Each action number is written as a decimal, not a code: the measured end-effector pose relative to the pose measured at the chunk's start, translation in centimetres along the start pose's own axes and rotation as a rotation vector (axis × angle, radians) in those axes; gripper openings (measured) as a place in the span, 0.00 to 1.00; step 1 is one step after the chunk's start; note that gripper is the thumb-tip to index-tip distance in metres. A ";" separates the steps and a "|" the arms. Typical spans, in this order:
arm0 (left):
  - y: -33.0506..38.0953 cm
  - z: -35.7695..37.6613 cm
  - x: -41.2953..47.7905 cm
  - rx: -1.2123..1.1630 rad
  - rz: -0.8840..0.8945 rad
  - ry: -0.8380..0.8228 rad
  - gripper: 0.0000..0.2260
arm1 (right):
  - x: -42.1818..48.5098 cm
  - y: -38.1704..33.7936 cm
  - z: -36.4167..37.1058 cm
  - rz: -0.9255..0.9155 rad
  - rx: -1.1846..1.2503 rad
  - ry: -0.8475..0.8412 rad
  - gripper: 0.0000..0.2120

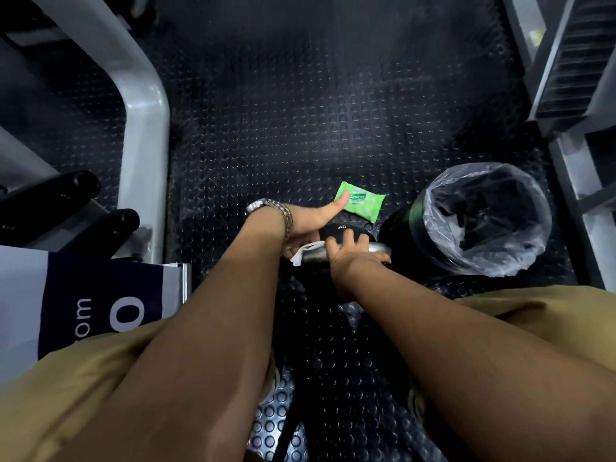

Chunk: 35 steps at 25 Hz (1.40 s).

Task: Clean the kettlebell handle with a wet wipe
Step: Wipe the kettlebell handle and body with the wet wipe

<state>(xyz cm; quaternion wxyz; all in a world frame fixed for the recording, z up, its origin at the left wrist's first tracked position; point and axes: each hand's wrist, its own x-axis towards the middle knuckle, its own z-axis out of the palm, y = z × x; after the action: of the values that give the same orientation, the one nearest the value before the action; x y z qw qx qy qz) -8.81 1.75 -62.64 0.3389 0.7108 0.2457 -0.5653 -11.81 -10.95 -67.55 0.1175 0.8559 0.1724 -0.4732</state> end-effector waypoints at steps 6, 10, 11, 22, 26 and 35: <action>-0.2 2.7 1.5 -0.026 0.042 0.067 0.56 | 0.0 0.0 -0.2 0.004 0.032 -0.007 0.55; -1.1 3.6 2.6 0.031 0.069 0.165 0.59 | 0.2 -0.1 -0.2 0.004 0.058 -0.017 0.57; -0.8 3.2 1.8 0.037 0.074 0.141 0.57 | 0.1 -0.1 -0.2 0.004 0.057 -0.015 0.56; -1.9 3.8 3.4 -0.014 0.072 0.175 0.51 | 0.2 0.0 -0.1 0.000 0.049 -0.021 0.56; -0.8 1.9 0.5 0.003 0.046 0.077 0.45 | -0.1 -0.1 -0.2 0.001 0.025 -0.020 0.55; -1.4 3.6 2.8 0.019 0.066 0.154 0.51 | -0.2 -0.1 -0.4 -0.001 0.022 -0.037 0.57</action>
<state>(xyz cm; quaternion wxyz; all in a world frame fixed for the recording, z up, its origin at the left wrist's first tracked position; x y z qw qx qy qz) -11.47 -0.16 -66.12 0.3304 0.7632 0.2422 -0.4998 -11.64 -10.79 -67.18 0.1110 0.8480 0.1656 -0.4910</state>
